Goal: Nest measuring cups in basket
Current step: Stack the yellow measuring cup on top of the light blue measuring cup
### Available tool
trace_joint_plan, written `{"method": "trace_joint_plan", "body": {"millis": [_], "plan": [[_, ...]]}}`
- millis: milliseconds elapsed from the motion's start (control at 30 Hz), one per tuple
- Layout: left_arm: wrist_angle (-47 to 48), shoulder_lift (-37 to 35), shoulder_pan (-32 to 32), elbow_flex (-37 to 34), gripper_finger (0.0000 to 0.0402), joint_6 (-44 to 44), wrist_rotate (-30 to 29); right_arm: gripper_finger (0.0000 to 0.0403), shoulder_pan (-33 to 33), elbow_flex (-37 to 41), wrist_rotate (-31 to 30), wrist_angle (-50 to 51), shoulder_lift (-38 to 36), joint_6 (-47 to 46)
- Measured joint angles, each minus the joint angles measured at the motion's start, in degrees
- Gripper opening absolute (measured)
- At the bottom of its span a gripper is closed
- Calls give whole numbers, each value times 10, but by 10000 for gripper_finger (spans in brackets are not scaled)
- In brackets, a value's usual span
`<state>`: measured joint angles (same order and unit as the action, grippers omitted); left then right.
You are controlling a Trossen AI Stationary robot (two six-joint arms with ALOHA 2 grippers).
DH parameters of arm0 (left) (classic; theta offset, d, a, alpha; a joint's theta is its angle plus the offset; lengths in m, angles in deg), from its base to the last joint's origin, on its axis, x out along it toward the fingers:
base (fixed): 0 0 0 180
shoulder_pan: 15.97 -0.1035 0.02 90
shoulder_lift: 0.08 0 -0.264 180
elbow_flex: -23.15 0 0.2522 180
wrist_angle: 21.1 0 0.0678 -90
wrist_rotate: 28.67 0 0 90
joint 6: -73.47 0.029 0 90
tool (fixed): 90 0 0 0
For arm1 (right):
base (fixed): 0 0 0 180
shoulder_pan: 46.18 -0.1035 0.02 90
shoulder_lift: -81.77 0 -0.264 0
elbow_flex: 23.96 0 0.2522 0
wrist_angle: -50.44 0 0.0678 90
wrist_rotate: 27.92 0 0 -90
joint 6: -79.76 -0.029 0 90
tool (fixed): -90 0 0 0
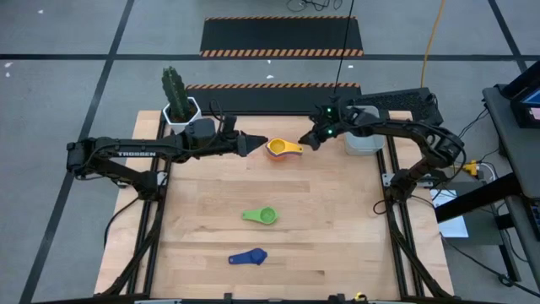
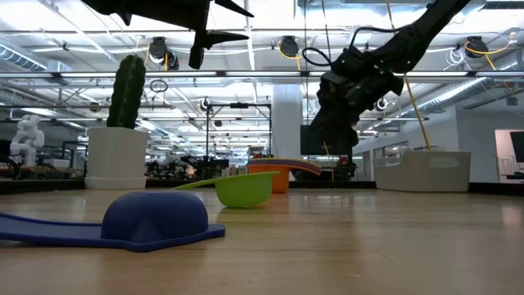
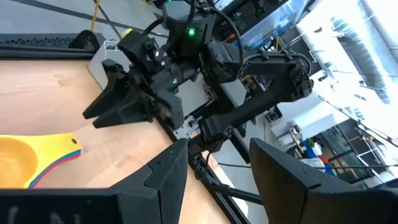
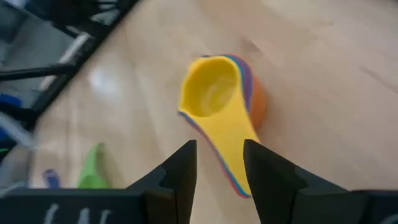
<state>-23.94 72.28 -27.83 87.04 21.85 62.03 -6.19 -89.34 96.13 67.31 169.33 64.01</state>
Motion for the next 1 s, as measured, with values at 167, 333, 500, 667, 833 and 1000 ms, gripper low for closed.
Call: {"method": "trace_joint_plan", "body": {"millis": [167, 333, 500, 667, 833, 1000], "plan": [[0, 0, 4, 0, 175, 2, 4, 128, -27, -31, -63, 36, 1, 10], [0, 0, 11, 0, 175, 4, 6, 137, -30, -80, -150, 62, 6, 19], [0, 0, 20, 0, 175, 3, 2, 120, 1, -82, -171, 64, 45, 19], [0, 0, 37, 0, 175, 2, -16, 77, 13, -82, -130, 61, 98, 21], [0, 0, 51, 0, 175, 1, -29, 35, 5, -82, -128, 56, 127, 26], [1, 0, 57, 0, 175, 2, -38, 12, -6, -82, -128, 57, 135, 32]]}}
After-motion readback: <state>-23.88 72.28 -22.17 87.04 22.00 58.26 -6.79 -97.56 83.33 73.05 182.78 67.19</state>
